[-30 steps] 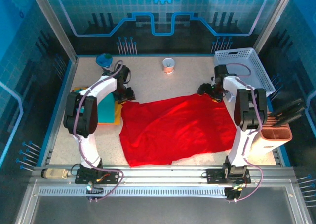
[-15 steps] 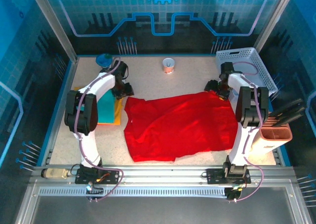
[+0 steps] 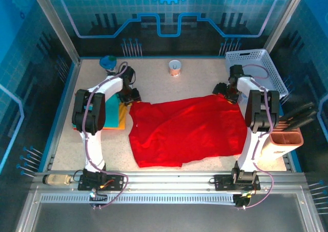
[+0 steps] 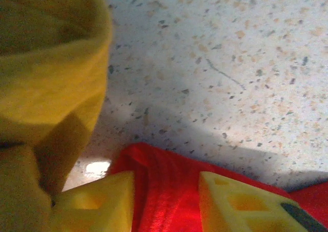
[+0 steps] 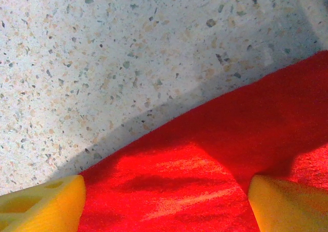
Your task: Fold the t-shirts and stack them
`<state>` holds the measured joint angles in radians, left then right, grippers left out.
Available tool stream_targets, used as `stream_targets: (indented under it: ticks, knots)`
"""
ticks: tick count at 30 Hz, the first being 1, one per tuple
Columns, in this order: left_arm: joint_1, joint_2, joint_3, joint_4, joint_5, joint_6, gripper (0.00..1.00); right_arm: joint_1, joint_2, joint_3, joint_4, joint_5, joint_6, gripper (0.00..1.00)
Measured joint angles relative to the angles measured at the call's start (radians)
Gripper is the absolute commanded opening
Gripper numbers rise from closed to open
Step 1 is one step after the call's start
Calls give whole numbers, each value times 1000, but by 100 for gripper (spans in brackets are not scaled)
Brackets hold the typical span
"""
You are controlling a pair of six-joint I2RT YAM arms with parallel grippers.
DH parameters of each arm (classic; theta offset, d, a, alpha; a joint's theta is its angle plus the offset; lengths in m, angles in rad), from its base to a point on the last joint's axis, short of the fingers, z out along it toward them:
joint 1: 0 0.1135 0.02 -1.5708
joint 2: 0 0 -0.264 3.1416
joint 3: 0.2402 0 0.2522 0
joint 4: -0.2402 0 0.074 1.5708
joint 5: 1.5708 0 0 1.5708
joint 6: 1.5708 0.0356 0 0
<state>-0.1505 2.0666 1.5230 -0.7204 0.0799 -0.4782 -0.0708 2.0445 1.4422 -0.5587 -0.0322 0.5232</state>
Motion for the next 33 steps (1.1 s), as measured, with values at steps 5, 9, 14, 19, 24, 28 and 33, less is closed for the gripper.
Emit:
stream_targets:
  ticks: [5, 9, 14, 19, 24, 28, 33]
  knots:
    - [8, 0, 0, 7, 8, -20, 0, -3, -2, -3, 3, 0, 8, 82]
    - [32, 0, -2, 12, 19, -29, 0, -3, -3, -5, 5, 5, 16, 80]
    - [59, -16, -43, 15, 13, -30, 0, -3, -9, -18, 13, 17, 32, 77]
    - [69, -121, -135, 15, -13, -48, 0, -3, -33, -53, 26, 43, 50, 76]
    - [82, -163, -152, 16, -26, -47, 0, -3, -43, -71, 35, 55, 56, 76]
    - [89, -133, -113, -9, -28, -42, 15, -3, -44, -71, 35, 55, 57, 77]
    - [91, -82, -13, -40, -43, -18, 43, -2, -50, -72, 34, 50, 55, 82]
